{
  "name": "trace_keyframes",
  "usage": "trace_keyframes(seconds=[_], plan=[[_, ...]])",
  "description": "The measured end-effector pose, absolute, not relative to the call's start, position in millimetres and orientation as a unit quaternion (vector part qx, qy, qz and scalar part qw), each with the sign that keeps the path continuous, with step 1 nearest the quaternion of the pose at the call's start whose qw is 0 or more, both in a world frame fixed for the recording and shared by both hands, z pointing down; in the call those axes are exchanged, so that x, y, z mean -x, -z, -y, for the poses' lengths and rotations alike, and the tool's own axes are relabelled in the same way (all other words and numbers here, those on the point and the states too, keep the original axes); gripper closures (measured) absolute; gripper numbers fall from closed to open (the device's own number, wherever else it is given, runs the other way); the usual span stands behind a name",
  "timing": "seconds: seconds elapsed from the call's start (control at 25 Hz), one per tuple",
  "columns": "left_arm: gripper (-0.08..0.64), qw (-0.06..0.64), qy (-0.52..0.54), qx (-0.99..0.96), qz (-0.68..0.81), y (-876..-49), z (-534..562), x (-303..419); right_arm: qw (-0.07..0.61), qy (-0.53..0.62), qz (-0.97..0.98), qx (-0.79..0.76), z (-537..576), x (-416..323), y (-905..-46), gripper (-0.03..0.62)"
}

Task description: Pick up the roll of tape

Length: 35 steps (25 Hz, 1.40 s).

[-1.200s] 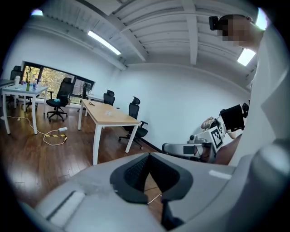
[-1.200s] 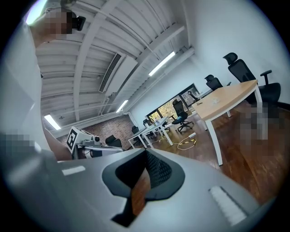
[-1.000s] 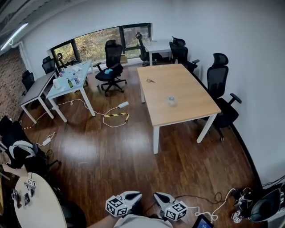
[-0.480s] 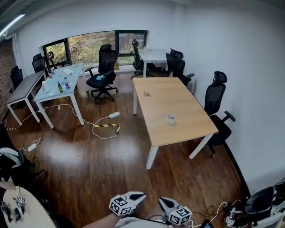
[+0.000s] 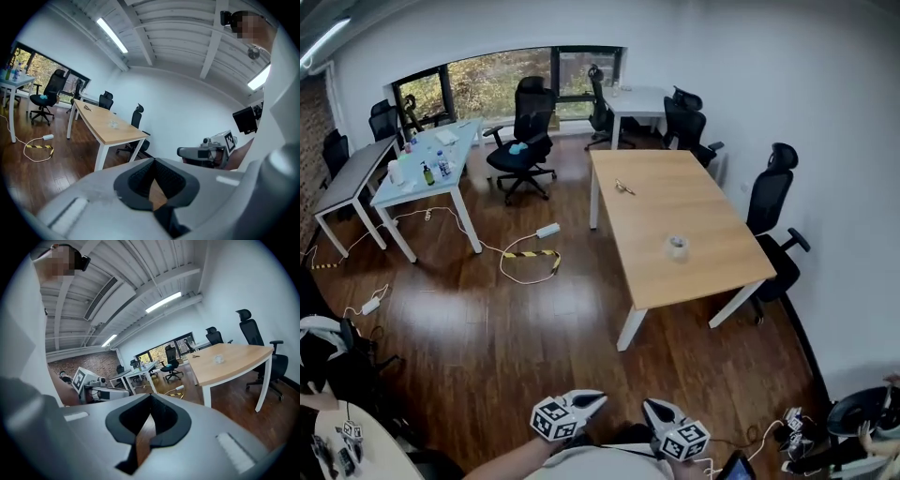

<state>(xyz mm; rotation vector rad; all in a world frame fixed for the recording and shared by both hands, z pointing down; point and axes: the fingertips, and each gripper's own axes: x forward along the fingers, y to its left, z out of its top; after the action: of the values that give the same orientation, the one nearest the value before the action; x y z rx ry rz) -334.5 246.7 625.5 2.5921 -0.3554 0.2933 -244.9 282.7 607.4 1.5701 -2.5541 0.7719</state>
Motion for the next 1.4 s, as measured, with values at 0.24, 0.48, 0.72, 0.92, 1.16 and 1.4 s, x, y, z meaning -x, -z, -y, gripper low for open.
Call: trace_keyframes(seconds=[0.24,0.48,0.72,0.92,1.16,1.4], plan=[[0.554,0.253,-0.127,-0.951,0.125,-623.8,-224.1,306.7,0.004,-0.267,0.827,-0.495,-243.6,225.3,-614.5,0.586],[0.554,0.257,-0.139,-0.947,0.136,-623.1,-172.2,250.9,0.022,-0.259,0.846,-0.465,-190.3,180.2,-618.9,0.586],[0.554,0.252,-0.128,-0.949,0.138,-606.9,-120.7,167.4,0.029,-0.24,0.857,-0.455,-149.1,108.3,-611.7,0.586],[0.554,0.25,-0.138,-0.947,0.149,-609.5,-99.2,129.0,0.019,-0.247,0.849,-0.467,-130.6,49.1,-611.3,0.586],[0.554,0.252,-0.156,-0.944,0.148,-614.5,-80.4,110.4,-0.002,-0.253,0.844,-0.473,-110.3,19.6,-613.5,0.586],[0.554,0.263,-0.165,-0.94,0.139,-632.3,-49.1,98.5,-0.008,-0.261,0.837,-0.481,-81.4,9.0,-622.7,0.586]])
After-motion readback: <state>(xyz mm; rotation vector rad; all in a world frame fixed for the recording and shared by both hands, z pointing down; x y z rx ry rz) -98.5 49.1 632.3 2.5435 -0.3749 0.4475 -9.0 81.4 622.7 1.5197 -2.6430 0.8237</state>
